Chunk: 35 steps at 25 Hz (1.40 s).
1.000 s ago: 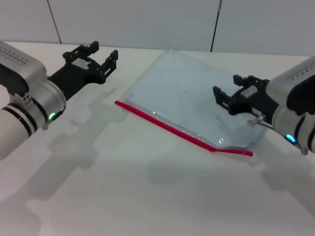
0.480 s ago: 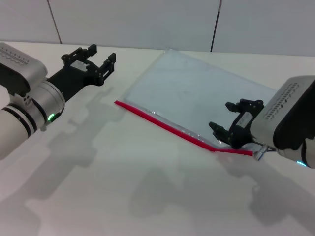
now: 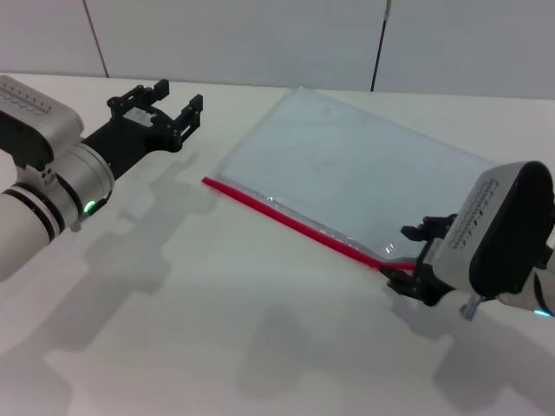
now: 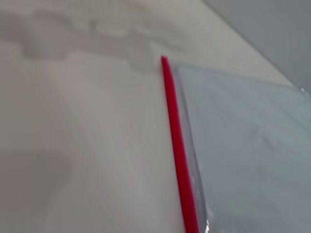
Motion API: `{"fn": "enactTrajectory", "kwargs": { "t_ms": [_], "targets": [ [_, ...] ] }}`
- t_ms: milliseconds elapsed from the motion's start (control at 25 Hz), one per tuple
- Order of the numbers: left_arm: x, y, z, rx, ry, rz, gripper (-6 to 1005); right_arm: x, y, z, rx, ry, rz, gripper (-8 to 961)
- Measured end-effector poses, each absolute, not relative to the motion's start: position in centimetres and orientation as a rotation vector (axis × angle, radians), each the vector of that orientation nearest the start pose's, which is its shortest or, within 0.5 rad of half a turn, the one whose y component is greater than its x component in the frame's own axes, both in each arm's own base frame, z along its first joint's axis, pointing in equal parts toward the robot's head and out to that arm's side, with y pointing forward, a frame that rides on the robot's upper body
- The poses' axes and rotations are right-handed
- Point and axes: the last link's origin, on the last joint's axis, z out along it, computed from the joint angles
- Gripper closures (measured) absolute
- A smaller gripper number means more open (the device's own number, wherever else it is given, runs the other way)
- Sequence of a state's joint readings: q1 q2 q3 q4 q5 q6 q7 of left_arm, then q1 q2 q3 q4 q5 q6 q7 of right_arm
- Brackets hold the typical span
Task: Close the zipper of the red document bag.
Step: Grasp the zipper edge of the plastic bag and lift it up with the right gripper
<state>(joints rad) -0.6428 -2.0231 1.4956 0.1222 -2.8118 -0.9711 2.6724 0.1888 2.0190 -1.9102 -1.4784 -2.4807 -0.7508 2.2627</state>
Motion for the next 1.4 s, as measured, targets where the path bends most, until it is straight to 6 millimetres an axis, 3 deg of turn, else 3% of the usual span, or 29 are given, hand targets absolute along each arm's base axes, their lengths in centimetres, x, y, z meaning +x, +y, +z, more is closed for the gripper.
{"fn": "enactTrajectory", "kwargs": {
  "t_ms": [520, 1400],
  "targets": [
    [-28.2, 40.0, -1.7, -1.975, -0.471, -0.660, 432, 22.0, 31.6, -5.6, -2.478, 0.165, -0.373, 369],
    [-28.0, 40.1, -1.8, -1.975, -0.472, -0.669, 445, 22.4, 33.7, -6.5, -2.441, 0.173, -0.363, 406]
  ]
}}
